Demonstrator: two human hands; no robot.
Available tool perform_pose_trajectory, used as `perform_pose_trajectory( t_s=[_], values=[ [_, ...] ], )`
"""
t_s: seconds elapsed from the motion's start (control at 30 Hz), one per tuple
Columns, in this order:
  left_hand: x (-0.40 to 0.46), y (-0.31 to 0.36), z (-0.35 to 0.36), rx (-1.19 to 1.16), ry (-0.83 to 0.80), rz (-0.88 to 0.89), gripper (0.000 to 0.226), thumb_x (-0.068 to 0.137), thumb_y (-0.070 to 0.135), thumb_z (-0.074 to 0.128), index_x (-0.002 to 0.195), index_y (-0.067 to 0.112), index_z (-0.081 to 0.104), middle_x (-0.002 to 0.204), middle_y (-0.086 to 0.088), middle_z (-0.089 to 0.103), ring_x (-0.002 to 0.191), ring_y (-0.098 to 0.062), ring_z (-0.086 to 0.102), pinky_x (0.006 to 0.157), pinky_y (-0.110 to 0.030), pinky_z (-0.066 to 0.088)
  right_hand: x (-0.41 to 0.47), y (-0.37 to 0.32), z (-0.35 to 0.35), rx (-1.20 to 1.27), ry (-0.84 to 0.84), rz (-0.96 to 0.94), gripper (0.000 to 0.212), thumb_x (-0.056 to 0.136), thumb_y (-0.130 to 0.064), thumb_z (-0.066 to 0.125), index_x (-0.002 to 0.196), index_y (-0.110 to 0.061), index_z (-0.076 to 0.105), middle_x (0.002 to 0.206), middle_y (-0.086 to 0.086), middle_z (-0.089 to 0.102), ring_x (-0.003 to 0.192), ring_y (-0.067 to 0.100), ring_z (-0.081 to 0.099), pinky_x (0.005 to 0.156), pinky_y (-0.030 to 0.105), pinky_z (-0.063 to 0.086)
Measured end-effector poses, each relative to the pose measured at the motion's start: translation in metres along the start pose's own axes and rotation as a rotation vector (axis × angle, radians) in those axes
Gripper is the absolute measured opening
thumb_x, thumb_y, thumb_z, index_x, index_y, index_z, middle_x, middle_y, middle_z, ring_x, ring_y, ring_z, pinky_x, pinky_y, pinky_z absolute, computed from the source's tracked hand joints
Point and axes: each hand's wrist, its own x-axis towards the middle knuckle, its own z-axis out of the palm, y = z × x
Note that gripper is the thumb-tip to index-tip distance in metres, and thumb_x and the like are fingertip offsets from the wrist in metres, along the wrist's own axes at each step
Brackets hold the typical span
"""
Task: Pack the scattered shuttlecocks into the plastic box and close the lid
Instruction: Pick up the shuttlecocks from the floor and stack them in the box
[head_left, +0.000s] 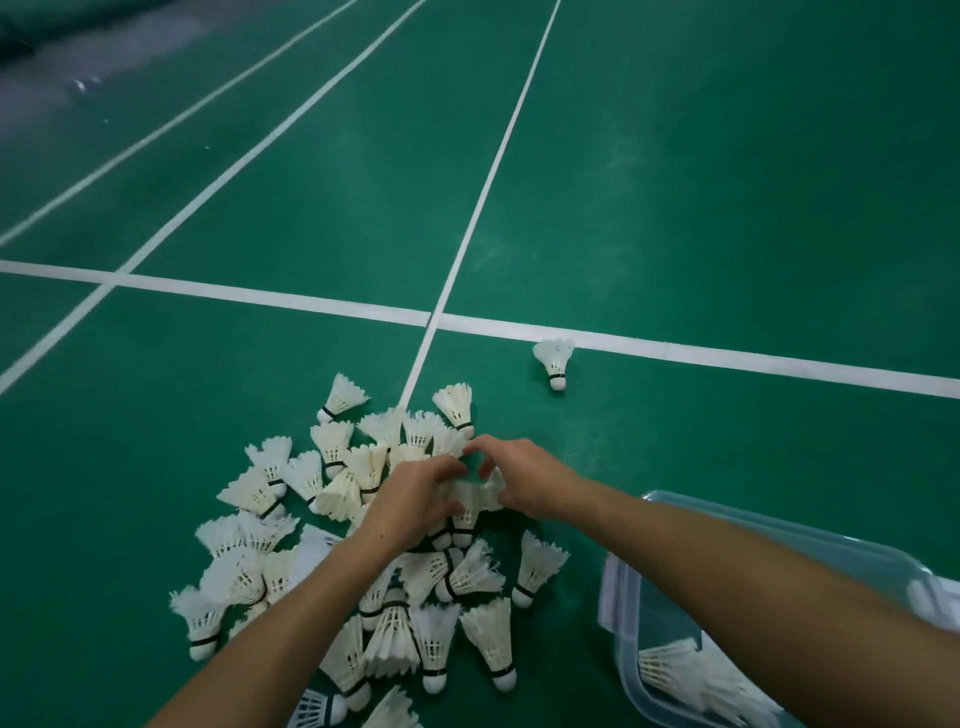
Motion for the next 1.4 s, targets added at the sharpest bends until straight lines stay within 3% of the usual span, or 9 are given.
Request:
perform_pose_trajectory(
  t_s=[0.33, 0.47, 0.57, 0.67, 0.9, 0.97, 1.13, 1.27, 1.4],
  values=[
    [0.001, -0.004, 0.014, -0.206, 0.03, 0.028, 0.039, 0.076, 0.024, 0.092, 0.111, 0.022, 0.076, 0.091, 0.011, 0.075, 0.084, -0.004, 0.07, 0.082, -0.025, 0.059, -0.007, 0.026, -0.029, -0.103, 0.007, 0.009, 0.058, 0.093, -0.017, 0.078, 0.145, -0.022, 0.052, 0.115, 0.002, 0.071, 0.094, 0.015, 0.061, 0.084, 0.028, 0.049],
    [0.0, 0.015, 0.005, -0.294, 0.131, 0.018, 0.048, 0.075, 0.022, 0.092, 0.118, 0.026, 0.072, 0.087, 0.008, 0.074, 0.083, -0.006, 0.07, 0.081, -0.027, 0.061, -0.036, 0.028, -0.063, -0.147, 0.079, 0.009, 0.051, 0.099, -0.025, 0.072, 0.145, -0.018, 0.052, 0.114, 0.003, 0.071, 0.102, 0.023, 0.065, 0.089, 0.038, 0.054],
    [0.002, 0.047, -0.02, -0.288, 0.133, 0.149, 0.054, 0.077, 0.024, 0.089, 0.126, 0.03, 0.069, 0.086, 0.006, 0.074, 0.082, -0.012, 0.072, 0.084, -0.031, 0.062, -0.078, 0.028, -0.094, -0.093, 0.209, 0.021, 0.054, 0.101, -0.029, 0.069, 0.149, -0.022, 0.046, 0.105, -0.004, 0.069, 0.098, 0.02, 0.065, 0.089, 0.041, 0.055],
    [-0.001, 0.099, -0.047, -0.278, 0.093, 0.332, 0.05, 0.08, 0.027, 0.086, 0.127, 0.028, 0.07, 0.086, 0.011, 0.071, 0.083, -0.011, 0.07, 0.082, -0.02, 0.057, -0.138, 0.033, -0.116, 0.025, 0.342, 0.02, 0.062, 0.099, -0.031, 0.071, 0.153, -0.028, 0.039, 0.095, -0.013, 0.067, 0.087, 0.014, 0.066, 0.086, 0.038, 0.056],
    [-0.021, 0.236, -0.019, -0.155, -0.153, 0.713, 0.034, 0.092, 0.038, 0.076, 0.125, 0.031, 0.072, 0.1, 0.025, 0.068, 0.087, 0.007, 0.063, 0.08, -0.012, 0.05, -0.291, 0.071, -0.116, 0.176, 0.634, 0.205, 0.057, 0.096, -0.025, 0.075, 0.143, -0.043, 0.046, 0.094, -0.016, 0.062, 0.06, 0.012, 0.067, 0.062, 0.025, 0.048],
    [-0.02, 0.259, 0.009, -0.064, -0.243, 0.767, 0.027, 0.096, 0.036, 0.074, 0.123, 0.034, 0.072, 0.106, 0.022, 0.07, 0.091, 0.006, 0.062, 0.084, -0.021, 0.053, -0.322, 0.086, -0.101, 0.154, 0.672, 0.293, 0.054, 0.095, -0.026, 0.077, 0.139, -0.043, 0.05, 0.094, -0.018, 0.061, 0.058, 0.009, 0.064, 0.059, 0.027, 0.045],
    [-0.012, 0.28, 0.084, 0.236, -0.457, 0.756, 0.028, 0.092, 0.043, 0.076, 0.117, 0.035, 0.068, 0.106, 0.007, 0.073, 0.09, -0.013, 0.062, 0.083, -0.04, 0.056, -0.352, 0.107, -0.06, 0.055, 0.597, 0.492, 0.054, 0.096, -0.039, 0.073, 0.141, -0.042, 0.044, 0.089, -0.024, 0.064, 0.079, 0.003, 0.064, 0.072, 0.036, 0.052],
    [-0.005, 0.275, 0.115, 0.347, -0.56, 0.702, 0.052, 0.078, 0.056, 0.085, 0.121, 0.034, 0.065, 0.113, 0.006, 0.07, 0.104, -0.016, 0.063, 0.084, -0.036, 0.053, -0.352, 0.111, -0.039, 0.047, 0.565, 0.573, 0.059, 0.097, -0.037, 0.07, 0.146, -0.04, 0.036, 0.089, -0.021, 0.067, 0.09, 0.011, 0.065, 0.077, 0.04, 0.053],
    [0.001, 0.269, 0.134, 0.41, -0.696, 0.651, 0.071, 0.064, 0.064, 0.089, 0.124, 0.035, 0.062, 0.117, 0.009, 0.063, 0.1, -0.013, 0.058, 0.08, -0.033, 0.05, -0.347, 0.113, -0.029, 0.074, 0.532, 0.604, 0.067, 0.097, -0.034, 0.07, 0.152, -0.036, 0.031, 0.092, -0.017, 0.069, 0.091, 0.013, 0.065, 0.079, 0.038, 0.053]
  ],
)
